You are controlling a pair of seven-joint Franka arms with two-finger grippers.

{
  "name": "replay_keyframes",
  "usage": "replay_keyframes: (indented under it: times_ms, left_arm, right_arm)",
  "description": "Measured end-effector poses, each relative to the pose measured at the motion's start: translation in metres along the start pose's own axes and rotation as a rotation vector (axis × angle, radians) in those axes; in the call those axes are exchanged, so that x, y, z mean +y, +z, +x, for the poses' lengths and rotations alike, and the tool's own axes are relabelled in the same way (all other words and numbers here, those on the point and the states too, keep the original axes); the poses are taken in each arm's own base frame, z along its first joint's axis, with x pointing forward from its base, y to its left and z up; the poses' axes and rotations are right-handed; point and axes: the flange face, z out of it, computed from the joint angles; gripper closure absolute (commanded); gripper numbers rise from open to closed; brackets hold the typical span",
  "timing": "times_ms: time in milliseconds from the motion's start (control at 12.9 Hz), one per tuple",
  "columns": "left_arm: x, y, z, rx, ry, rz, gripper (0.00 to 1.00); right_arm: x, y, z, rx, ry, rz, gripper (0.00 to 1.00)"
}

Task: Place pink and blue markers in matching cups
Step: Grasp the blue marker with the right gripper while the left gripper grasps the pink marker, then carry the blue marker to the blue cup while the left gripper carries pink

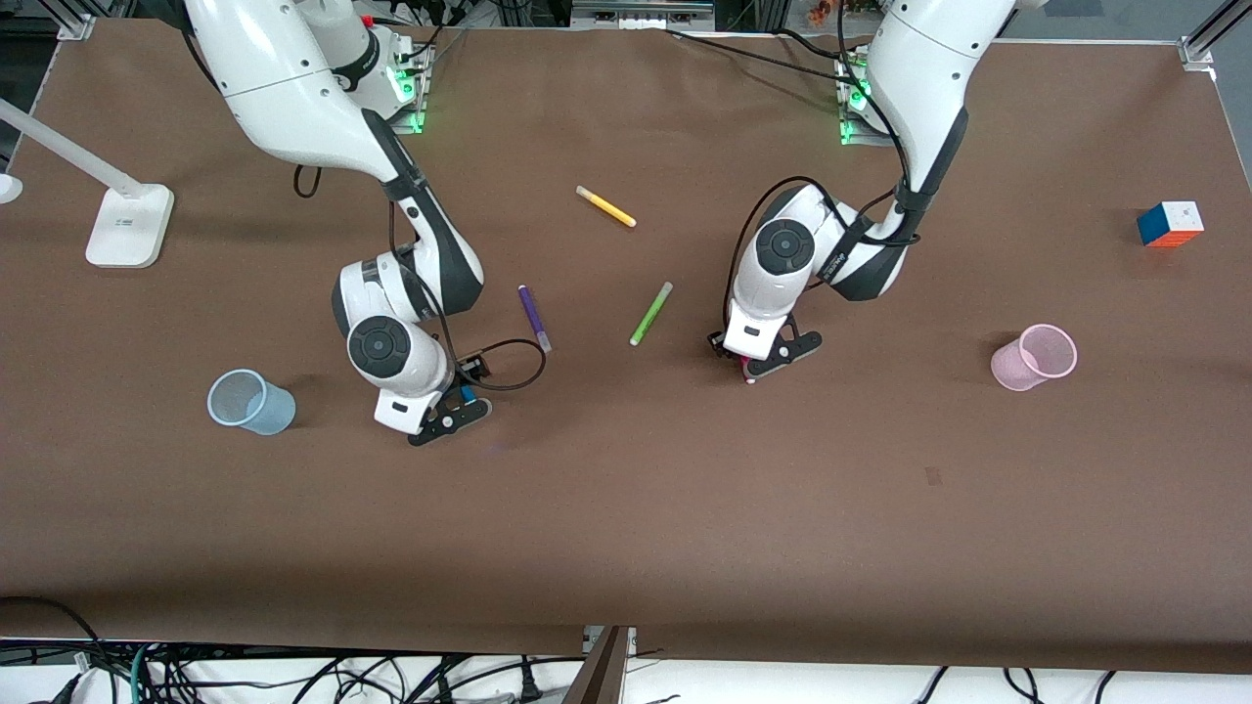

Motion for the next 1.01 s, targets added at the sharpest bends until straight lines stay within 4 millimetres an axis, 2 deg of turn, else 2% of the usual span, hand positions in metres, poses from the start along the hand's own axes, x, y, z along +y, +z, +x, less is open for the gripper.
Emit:
replay_keyframes:
  times_ms: [155, 310, 387, 465, 542, 620, 697, 852, 1007]
  left_arm:
    - [-0.001, 0.002, 0.000, -0.001, -0.001, 0.002, 1.00]
    - [0.000, 0.002, 0.001, 0.000, -0.001, 0.000, 1.00]
    - [0.000, 0.002, 0.001, 0.001, -0.002, -0.001, 1.00]
    - [0.000, 0.001, 0.003, 0.003, -0.003, -0.002, 1.00]
    - [0.000, -0.003, 0.007, 0.008, -0.004, -0.007, 1.00]
    - [-0.001, -0.012, 0.013, 0.013, -0.001, -0.005, 1.00]
    - [-0.005, -0.024, 0.022, 0.012, 0.012, 0.013, 1.00]
    - [-0.022, -0.068, 0.051, 0.012, 0.049, 0.049, 1.00]
    - [-0.050, -0.116, 0.079, -0.002, 0.079, 0.097, 1.00]
  right_arm:
    - [0.000, 0.001, -0.002, 0.008, -0.002, -0.001, 0.41]
    - [0.000, 0.007, -0.005, 0.025, -0.003, -0.003, 0.68]
    - [0.001, 0.007, -0.005, 0.034, -0.003, -0.004, 0.83]
    - [0.002, 0.004, -0.005, 0.038, -0.006, -0.005, 0.94]
    - [0.001, 0.002, -0.005, 0.041, -0.014, -0.005, 1.00]
    - [0.001, 0.000, -0.005, 0.044, -0.018, -0.004, 1.00]
    - [0.001, -0.002, -0.005, 0.048, -0.020, -0.005, 1.00]
    - [0.001, -0.009, -0.003, 0.064, -0.025, -0.006, 1.00]
    - [0.009, -0.033, -0.002, 0.100, -0.067, -0.017, 1.00]
